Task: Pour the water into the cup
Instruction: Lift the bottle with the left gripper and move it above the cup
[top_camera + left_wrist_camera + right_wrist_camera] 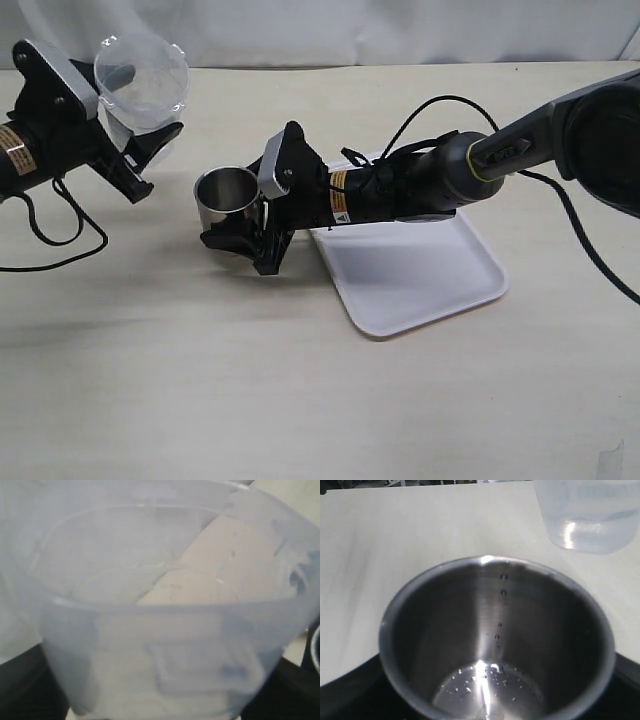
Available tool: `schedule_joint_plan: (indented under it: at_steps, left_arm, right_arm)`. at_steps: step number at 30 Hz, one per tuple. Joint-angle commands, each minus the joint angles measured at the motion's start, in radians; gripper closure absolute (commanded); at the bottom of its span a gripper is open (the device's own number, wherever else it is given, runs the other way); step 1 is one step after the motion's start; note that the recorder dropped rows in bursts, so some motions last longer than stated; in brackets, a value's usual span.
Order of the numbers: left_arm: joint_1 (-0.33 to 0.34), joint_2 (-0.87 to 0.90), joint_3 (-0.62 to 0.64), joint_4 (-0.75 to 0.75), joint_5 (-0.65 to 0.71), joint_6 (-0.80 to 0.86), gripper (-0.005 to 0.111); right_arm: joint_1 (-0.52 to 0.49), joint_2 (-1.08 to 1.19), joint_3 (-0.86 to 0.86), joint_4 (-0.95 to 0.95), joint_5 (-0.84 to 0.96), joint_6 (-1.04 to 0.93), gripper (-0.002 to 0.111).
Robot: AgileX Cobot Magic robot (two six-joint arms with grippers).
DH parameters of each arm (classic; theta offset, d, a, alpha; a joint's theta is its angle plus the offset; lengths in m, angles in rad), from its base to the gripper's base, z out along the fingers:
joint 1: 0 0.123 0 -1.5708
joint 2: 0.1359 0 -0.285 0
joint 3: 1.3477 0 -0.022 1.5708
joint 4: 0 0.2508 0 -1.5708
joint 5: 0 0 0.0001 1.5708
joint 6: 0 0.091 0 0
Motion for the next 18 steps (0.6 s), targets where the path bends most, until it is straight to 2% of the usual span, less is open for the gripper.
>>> schedule_joint_plan:
  at_steps: [1, 7, 18]
  left_arm:
    - [-0.009, -0.005, -0.010, 0.000, -0.035, -0.008, 0.107]
    - [-0.046, -0.005, -0.010, -0.007, -0.032, 0.023, 0.107]
    - [-0.048, 0.058, -0.032, -0.022, -0.015, 0.099, 0.107]
  right_arm:
    - [-0.004, -0.016, 0.000, -0.002, -0.019, -0.001, 0.104]
    - [-0.004, -0.016, 0.000, -0.002, -0.019, -0.001, 0.104]
    - [-0.004, -0.016, 0.000, -0.004, -0.019, 0.003, 0.104]
